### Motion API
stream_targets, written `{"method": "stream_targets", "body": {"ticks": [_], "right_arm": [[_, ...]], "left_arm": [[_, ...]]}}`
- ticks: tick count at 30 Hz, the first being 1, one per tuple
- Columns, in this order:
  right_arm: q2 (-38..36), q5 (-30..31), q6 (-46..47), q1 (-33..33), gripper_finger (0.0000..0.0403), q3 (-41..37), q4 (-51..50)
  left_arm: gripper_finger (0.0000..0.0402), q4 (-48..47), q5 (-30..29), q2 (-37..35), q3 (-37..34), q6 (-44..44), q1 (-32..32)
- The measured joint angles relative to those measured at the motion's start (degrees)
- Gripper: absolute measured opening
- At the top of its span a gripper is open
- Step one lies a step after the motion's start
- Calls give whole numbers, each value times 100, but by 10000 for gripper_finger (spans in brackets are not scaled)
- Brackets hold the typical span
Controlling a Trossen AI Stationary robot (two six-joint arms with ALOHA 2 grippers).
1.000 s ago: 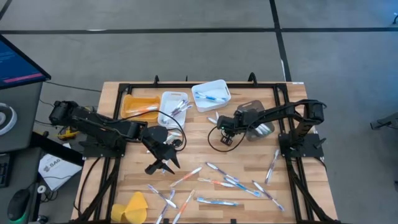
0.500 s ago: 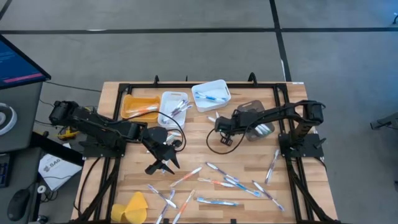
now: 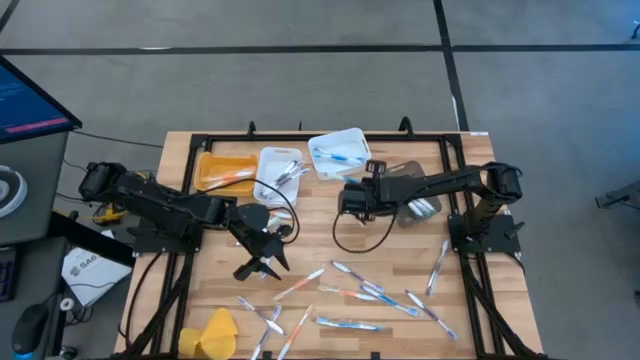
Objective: Pick & Place Toothbrushes
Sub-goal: Put the blue toothbrush into the right white bin
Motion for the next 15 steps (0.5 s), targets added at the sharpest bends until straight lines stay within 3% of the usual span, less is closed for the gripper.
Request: {"method": "stream_targets", "body": {"ticks": [6, 15], "right_arm": [[-3, 122, -706, -661, 0, 473, -78], [-4, -957, -1984, -1635, 0, 884, 153]], "left_arm": [[142, 0, 0, 0, 0, 0, 0], [142, -1, 0, 0, 0, 0, 0]]}}
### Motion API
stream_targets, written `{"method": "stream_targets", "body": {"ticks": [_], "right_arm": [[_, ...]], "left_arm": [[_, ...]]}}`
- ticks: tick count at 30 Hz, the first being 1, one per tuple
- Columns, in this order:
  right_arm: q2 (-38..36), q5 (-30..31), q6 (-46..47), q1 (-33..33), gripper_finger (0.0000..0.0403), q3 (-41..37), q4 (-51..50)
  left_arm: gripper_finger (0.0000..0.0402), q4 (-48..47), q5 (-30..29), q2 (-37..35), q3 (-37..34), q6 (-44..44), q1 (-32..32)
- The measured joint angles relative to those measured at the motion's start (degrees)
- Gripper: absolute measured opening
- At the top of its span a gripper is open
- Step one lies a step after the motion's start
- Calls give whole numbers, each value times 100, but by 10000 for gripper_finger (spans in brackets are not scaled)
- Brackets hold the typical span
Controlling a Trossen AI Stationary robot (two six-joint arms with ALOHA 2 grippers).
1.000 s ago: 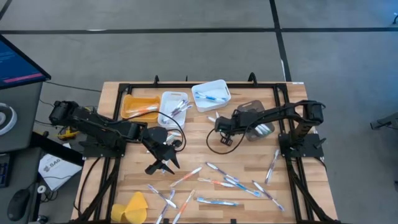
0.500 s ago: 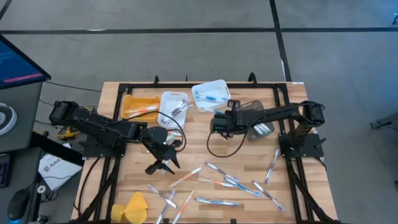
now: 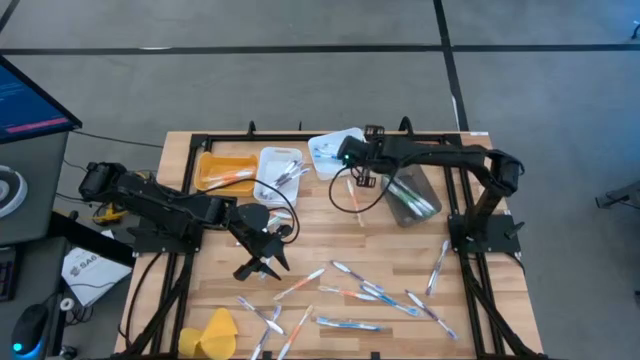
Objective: Pick & Place Toothbrushes
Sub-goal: Put the blue toothbrush into the right white bin
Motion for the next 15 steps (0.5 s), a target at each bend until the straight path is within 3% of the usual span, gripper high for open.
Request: {"method": "stream_targets", "body": {"ticks": [6, 15], "right_arm": [[77, -544, -1107, -156, 0, -42, 835], [680, -659, -863, -565, 0, -12, 953]], "left_arm": [[142, 0, 0, 0, 0, -15, 0], [142, -4, 0, 0, 0, -55, 1]]}}
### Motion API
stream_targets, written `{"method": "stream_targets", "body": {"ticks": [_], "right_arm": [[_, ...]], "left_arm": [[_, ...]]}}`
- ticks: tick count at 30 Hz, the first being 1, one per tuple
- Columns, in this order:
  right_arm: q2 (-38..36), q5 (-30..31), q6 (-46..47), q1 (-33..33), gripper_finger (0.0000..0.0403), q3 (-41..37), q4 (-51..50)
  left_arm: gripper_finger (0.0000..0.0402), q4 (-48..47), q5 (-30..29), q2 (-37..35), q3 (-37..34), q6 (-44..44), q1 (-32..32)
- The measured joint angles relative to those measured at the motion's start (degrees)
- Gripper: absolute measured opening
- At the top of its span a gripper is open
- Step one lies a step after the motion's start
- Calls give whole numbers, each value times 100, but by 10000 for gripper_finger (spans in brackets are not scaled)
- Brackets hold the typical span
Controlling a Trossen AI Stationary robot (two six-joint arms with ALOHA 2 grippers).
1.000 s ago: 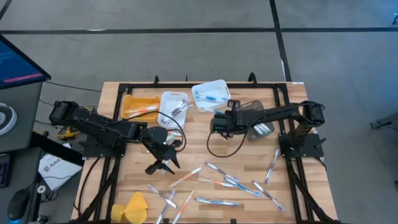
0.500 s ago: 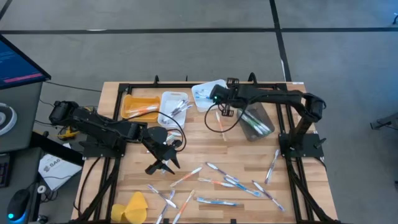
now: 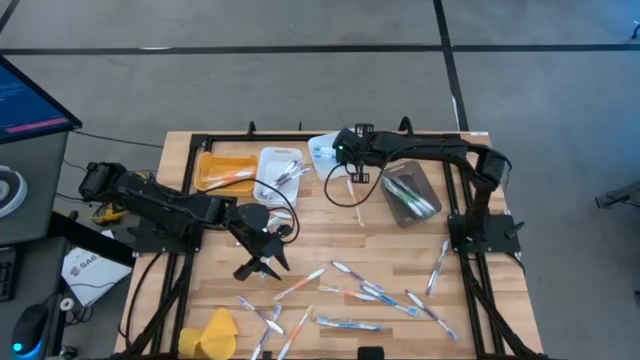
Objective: Pick & Place Toothbrushes
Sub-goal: Put the blue toothbrush into the right white bin
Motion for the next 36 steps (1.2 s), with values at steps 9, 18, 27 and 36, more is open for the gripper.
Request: {"method": "stream_targets", "body": {"ticks": [9, 18, 27, 36], "right_arm": [[421, -386, -75, -134, 0, 345, 129], [417, -570, -244, -139, 0, 346, 248], [417, -866, -180, -172, 0, 346, 220], [417, -1112, 44, -217, 12, 339, 217]], "left_arm": [[142, -7, 0, -2, 0, 6, 1], [142, -20, -2, -2, 0, 7, 1], [142, -37, -2, -2, 0, 7, -1], [142, -38, -2, -2, 0, 7, 1]]}}
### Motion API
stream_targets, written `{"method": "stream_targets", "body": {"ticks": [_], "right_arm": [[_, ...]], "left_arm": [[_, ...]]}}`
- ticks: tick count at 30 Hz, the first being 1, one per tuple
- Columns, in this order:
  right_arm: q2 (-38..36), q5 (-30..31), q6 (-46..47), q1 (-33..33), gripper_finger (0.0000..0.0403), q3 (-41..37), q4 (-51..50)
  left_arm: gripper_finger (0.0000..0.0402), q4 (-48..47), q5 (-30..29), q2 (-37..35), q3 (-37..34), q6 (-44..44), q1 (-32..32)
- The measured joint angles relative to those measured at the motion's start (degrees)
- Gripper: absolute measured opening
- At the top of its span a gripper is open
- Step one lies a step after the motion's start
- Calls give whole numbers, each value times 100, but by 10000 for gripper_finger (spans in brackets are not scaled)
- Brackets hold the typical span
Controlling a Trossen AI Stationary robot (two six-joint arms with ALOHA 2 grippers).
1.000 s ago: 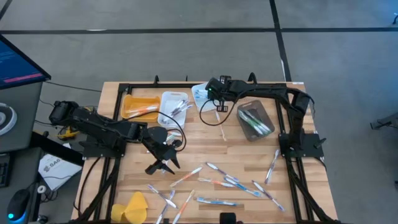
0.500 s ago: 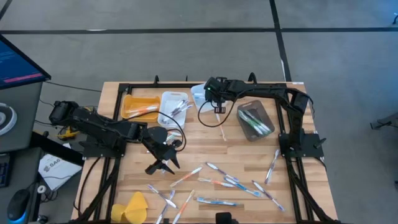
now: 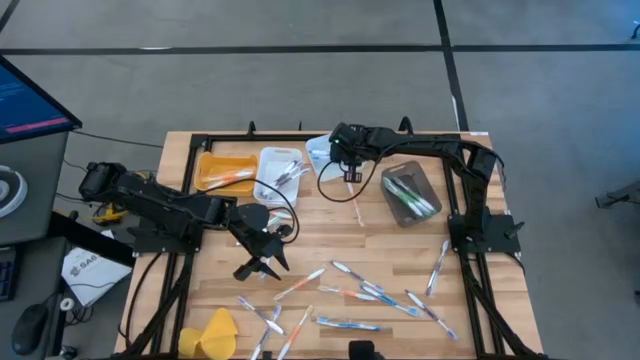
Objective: Pick & Place Toothbrushes
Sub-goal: Put the blue toothbrush into the right white bin, then put the orange toothbrush into the yellow bin
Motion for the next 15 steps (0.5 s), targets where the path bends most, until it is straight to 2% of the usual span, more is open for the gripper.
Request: {"method": "stream_targets", "body": {"ticks": [15], "right_arm": [[0, 1, 339, 62, 140, 17, 13]], "left_arm": [[142, -16, 0, 0, 0, -87, -1]]}}
